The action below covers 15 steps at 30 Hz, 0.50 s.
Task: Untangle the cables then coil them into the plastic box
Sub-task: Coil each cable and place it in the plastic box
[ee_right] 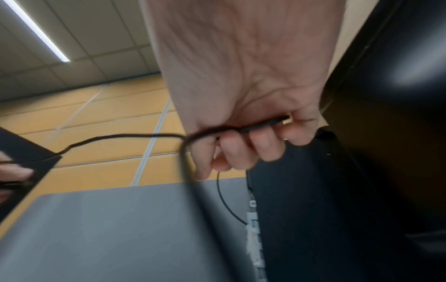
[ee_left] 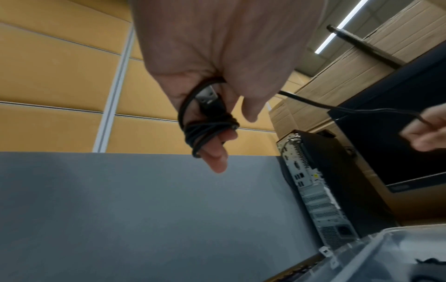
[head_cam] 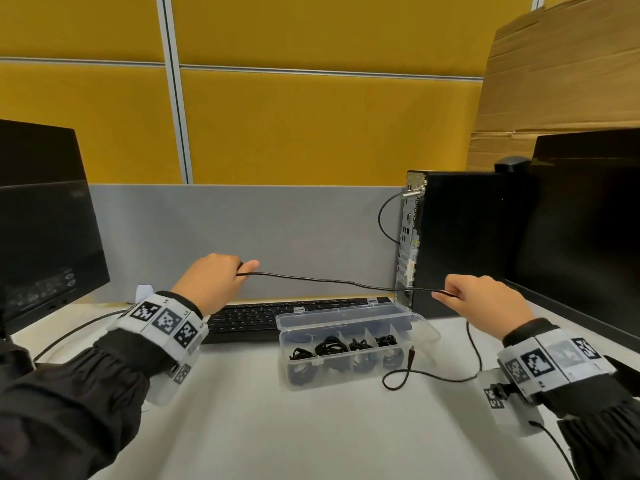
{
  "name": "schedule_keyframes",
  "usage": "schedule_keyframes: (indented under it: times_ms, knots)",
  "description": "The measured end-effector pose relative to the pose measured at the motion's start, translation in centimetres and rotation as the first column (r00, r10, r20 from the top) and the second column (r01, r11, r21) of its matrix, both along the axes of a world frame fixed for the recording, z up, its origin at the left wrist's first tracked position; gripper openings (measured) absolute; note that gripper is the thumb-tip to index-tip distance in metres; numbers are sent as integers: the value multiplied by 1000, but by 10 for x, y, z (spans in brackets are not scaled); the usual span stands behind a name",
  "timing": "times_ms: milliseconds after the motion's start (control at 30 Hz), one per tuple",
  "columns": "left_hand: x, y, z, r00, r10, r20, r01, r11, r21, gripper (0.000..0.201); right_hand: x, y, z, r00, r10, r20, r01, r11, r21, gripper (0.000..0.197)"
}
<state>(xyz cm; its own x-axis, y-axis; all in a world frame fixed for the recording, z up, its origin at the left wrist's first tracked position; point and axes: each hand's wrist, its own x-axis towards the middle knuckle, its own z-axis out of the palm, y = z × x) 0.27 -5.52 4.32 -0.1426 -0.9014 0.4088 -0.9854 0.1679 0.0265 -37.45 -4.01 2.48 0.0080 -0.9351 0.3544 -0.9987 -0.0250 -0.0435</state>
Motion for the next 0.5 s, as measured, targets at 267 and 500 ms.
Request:
schedule_keyframes:
  times_ms: [267, 500]
  knots:
    - [35, -7, 8, 965, 262, 11, -262, 963, 65, 54, -50, -6, -16, 843, 32, 538, -31, 999, -12, 34]
    - [48, -9, 2, 924, 381, 39, -381, 904, 195, 54, -58, -8, -20, 864, -155, 479, 127, 988, 91, 34]
